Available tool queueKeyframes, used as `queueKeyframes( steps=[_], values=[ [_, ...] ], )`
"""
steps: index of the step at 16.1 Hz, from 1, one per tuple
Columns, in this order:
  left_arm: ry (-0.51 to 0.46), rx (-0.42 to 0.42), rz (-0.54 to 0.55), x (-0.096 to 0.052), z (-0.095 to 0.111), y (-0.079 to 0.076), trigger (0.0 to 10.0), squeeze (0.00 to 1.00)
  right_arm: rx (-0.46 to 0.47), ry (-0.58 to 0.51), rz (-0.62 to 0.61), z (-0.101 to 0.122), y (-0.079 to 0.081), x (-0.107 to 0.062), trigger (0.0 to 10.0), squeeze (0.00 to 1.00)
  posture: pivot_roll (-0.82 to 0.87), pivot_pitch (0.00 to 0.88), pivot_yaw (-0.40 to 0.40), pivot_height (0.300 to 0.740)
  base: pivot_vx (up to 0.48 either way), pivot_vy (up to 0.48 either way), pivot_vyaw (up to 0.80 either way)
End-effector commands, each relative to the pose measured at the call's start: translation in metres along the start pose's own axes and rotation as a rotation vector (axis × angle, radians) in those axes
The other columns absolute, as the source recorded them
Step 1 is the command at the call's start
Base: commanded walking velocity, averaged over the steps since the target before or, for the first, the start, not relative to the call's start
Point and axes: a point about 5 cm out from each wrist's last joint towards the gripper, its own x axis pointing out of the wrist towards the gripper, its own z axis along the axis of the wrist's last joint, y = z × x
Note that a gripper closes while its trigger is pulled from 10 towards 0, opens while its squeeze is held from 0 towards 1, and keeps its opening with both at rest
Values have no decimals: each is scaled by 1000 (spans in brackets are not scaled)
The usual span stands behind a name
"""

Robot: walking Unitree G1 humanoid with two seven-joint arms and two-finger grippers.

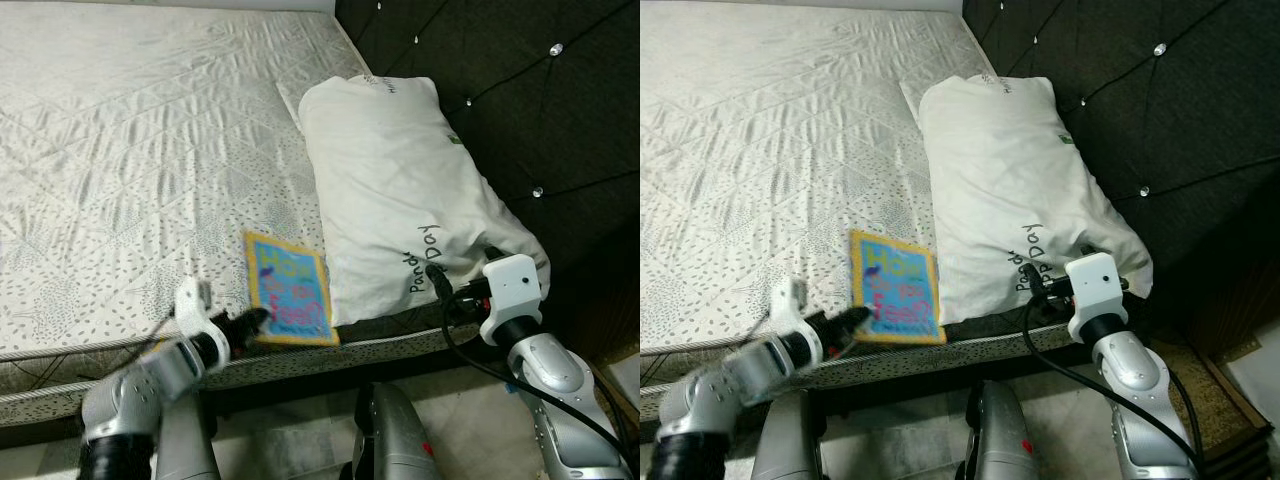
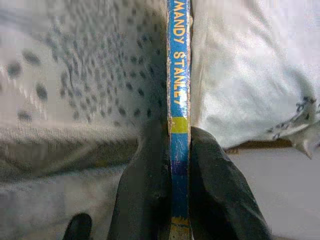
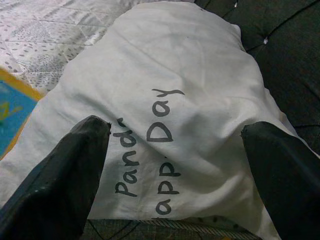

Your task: Clean up the room

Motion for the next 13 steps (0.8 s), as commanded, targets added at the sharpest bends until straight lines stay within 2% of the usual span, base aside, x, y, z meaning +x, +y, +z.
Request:
queueKeyframes(
  steps=[1,6,11,12,13],
  values=[
    [-26,18,43,-1,7,8,10000,0,-7,-15,-12,4,-2,1,10000,0,-145,118,-119,560,0,0,0],
    [-91,67,105,2,36,30,10000,0,-6,-24,-8,6,-1,3,10000,0,-147,113,-131,560,0,0,0],
    [-86,64,109,12,46,39,10000,0,-4,-35,-2,9,0,7,10000,0,-157,108,-136,560,0,0,0],
    [-72,68,129,15,48,43,10000,306,-2,-38,-2,10,0,7,10000,0,-160,105,-133,560,0,0,0],
    [-68,69,135,15,48,44,10000,306,-1,-39,-2,10,0,7,10000,0,-160,105,-133,560,0,0,0]
  ],
)
